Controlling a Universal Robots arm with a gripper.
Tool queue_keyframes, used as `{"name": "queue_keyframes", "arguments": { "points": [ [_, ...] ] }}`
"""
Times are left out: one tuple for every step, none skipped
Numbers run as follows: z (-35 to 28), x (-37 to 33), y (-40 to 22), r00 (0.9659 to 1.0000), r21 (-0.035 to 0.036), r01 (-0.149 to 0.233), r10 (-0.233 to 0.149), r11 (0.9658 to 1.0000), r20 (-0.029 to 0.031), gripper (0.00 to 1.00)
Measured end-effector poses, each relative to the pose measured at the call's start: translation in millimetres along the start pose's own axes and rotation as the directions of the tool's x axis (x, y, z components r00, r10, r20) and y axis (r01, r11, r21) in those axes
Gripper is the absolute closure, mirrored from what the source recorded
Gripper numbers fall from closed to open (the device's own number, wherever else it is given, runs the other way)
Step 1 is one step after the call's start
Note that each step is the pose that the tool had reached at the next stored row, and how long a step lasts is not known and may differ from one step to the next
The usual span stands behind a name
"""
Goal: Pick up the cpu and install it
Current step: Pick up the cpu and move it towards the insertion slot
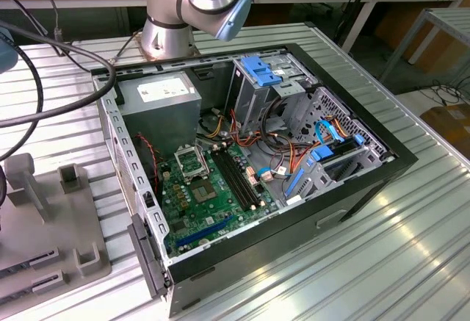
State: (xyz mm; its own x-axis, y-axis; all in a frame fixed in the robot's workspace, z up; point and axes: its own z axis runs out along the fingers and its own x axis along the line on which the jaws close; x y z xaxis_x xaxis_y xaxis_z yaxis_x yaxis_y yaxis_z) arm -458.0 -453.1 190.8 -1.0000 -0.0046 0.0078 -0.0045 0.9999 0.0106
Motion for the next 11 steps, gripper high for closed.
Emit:
{"name": "queue_keyframes", "arguments": {
  "points": [
    [0.0,0.0,0.0,1.0,0.0001,0.002,-0.002,1.0,-0.0001,0.38],
    [0.0,0.0,0.0,1.0,0.0001,0.003,-0.003,1.0,0.0,0.38],
    [0.1,0.0,0.0,1.0,0.0001,0.005,-0.005,1.0,0.0001,0.38],
    [0.1,0.0,0.0,1.0,0.0001,0.006,-0.006,1.0,0.0001,0.38],
    [0.1,0.0,0.0,1.0,0.0001,0.007,-0.007,1.0,0.0,0.38],
    [0.1,0.0,0.0,1.0,0.0001,0.009,-0.009,1.0,0.0,0.38],
    [0.1,0.0,0.0,1.0,0.0002,0.01,-0.01,1.0,0.0,0.38],
    [0.1,0.0,0.0,0.9999,0.0002,0.01,-0.01,0.9999,0.0,0.38],
    [0.1,0.0,0.0,0.9999,0.0001,0.01,-0.01,0.9999,0.0,0.38],
    [0.1,0.0,0.0,0.9999,0.0002,0.01,-0.01,0.9999,0.0,0.38],
    [0.1,0.0,0.0,0.9999,0.0002,0.01,-0.01,0.9999,0.0,0.38]
  ]
}}
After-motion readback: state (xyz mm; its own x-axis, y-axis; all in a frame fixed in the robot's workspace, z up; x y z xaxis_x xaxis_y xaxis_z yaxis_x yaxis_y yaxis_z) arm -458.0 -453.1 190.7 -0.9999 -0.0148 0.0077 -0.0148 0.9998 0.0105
